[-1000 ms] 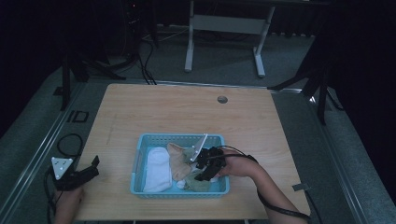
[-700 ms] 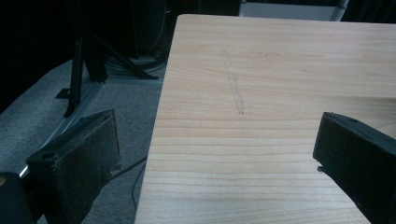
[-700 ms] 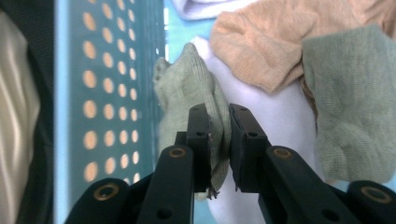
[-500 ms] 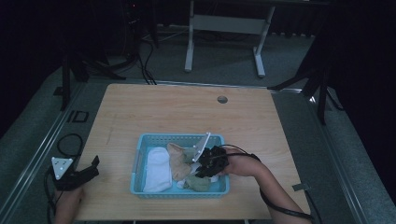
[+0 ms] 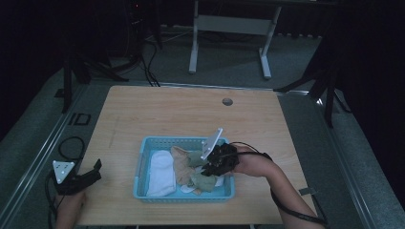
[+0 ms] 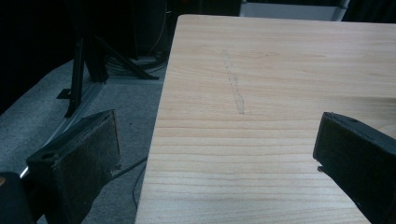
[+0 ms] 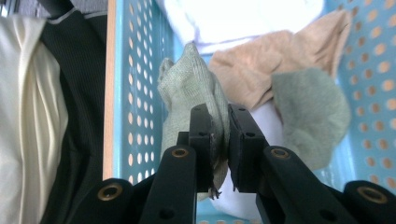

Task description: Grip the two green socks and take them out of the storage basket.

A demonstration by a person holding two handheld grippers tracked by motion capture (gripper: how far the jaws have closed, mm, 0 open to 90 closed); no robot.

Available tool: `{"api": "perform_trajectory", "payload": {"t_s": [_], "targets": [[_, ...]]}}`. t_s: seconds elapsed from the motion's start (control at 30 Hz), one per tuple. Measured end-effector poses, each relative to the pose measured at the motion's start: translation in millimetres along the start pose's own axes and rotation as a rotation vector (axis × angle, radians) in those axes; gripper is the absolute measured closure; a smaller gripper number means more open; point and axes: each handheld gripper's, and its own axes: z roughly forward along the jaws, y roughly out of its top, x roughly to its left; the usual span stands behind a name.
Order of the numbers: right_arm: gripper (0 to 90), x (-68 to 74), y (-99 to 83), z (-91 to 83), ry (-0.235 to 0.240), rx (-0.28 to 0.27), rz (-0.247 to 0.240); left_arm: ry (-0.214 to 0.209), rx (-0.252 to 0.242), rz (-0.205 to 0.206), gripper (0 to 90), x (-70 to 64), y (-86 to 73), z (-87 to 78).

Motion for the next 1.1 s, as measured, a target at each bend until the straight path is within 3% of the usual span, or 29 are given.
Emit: {"api": "perform_trajectory", "payload": {"t_s": [0.53, 0.83, 1.1], "targets": [[81.0, 0.5, -3.8, -49.7, -0.080, -0.085, 0.018, 0.003, 0.004, 0.005, 0.4, -0.4, 0.2, -0.2], [81.0, 0.5, -25.8, -87.3, -0.154, -0.134, 0.070, 0.005, 0.006, 0.008, 0.4, -0.6, 0.3, -0.1], [81.0, -0.4, -51.6, -106.4, -0.197, -0.150, 0.123, 0.006, 0.008, 0.006, 0.3, -0.7, 0.4, 0.2]]}}
